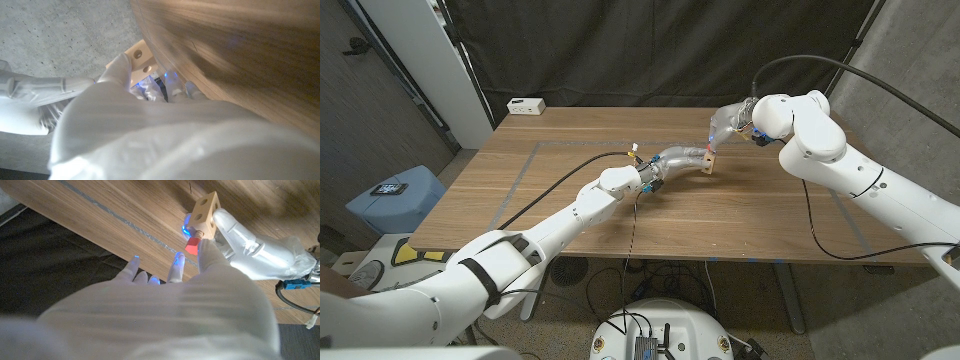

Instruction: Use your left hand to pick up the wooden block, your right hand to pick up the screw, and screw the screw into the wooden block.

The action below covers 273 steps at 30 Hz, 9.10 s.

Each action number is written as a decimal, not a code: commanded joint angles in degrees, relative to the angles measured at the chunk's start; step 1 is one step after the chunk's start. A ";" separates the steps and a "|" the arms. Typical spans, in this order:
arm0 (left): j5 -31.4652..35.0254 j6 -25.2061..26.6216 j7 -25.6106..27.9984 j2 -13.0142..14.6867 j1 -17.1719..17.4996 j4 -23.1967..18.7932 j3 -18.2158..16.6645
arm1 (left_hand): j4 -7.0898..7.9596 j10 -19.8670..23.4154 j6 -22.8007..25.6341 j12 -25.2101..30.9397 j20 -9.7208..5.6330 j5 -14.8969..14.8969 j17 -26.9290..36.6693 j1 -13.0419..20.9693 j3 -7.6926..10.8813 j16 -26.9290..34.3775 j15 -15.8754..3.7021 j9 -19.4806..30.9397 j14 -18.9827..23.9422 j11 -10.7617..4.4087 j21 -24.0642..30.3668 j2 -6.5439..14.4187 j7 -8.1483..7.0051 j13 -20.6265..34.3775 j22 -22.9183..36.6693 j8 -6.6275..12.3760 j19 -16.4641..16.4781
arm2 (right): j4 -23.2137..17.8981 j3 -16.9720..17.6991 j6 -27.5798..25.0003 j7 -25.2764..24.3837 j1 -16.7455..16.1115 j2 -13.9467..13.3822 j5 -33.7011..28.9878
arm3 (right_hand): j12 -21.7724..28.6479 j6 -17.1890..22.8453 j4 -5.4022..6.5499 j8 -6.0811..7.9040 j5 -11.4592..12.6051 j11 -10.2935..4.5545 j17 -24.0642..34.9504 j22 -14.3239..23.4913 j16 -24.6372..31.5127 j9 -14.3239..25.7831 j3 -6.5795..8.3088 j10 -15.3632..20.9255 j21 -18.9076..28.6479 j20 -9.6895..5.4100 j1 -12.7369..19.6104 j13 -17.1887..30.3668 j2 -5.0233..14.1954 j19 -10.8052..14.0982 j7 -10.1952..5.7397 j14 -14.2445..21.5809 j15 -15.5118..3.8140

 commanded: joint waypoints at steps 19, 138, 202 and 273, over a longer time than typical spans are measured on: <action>0.01 -0.33 -0.39 -0.76 -0.51 1.26 0.23 | 0.27 0.13 0.55 0.27 0.35 0.42 0.07 0.08 0.28 0.01 -4.90 0.26 0.47 -0.12 0.21 0.45 -0.26 0.29 0.18 0.26 -0.28 | 0.59 -2.49 -1.79 -2.13 1.70 -1.78 3.13 | 0.51 4.05 0.74 1.99 0.97 -0.48 0.21 0.17 0.47 0.57 0.66 0.41 0.22 -0.02 0.14 0.25 -1.00 0.21 0.47 0.30 -0.14; -0.86 -0.62 -2.17 -2.00 -0.99 3.72 0.20 | 0.11 -0.63 -0.04 0.23 0.50 0.64 -0.10 0.59 0.80 -0.30 -4.66 0.24 0.31 -0.03 0.25 0.63 -0.30 0.14 0.19 0.04 -0.24 | 0.57 -2.89 -3.97 -0.84 -1.98 1.42 -10.36 | 2.47 27.76 7.86 14.71 -8.27 -0.91 0.91 0.17 2.86 1.27 -4.84 17.43 0.56 -1.98 -19.76 0.03 -1.43 7.80 2.01 10.14 -3.56; -0.40 -0.07 -1.74 -0.94 -0.18 1.07 0.51 | 0.13 -0.59 -0.11 0.36 0.49 0.71 -0.14 0.74 0.90 -0.29 -4.65 0.24 0.35 -0.02 0.26 0.68 -0.25 0.07 0.19 0.04 -0.25 | -0.91 3.55 0.93 0.92 -1.28 -3.18 6.34 | -0.15 -6.37 0.19 3.67 -4.75 6.28 0.09 0.08 -0.14 2.84 -0.32 1.46 -0.16 1.17 -11.83 0.88 -0.42 0.71 7.53 1.86 1.86; -0.23 -1.22 -2.84 -2.56 -1.60 4.50 0.74 | 0.21 -0.69 -0.08 0.41 0.57 0.81 -0.16 0.77 1.01 -0.28 -4.59 0.24 0.34 -0.03 0.24 0.73 -0.26 -0.01 0.19 0.07 -0.31 | 0.62 -2.40 -1.90 -7.54 2.49 -7.44 15.70 | 1.34 5.40 0.35 6.74 3.52 5.15 0.09 0.06 0.67 1.63 6.09 3.71 0.39 -0.23 -3.26 0.73 -1.09 2.77 4.18 3.25 0.26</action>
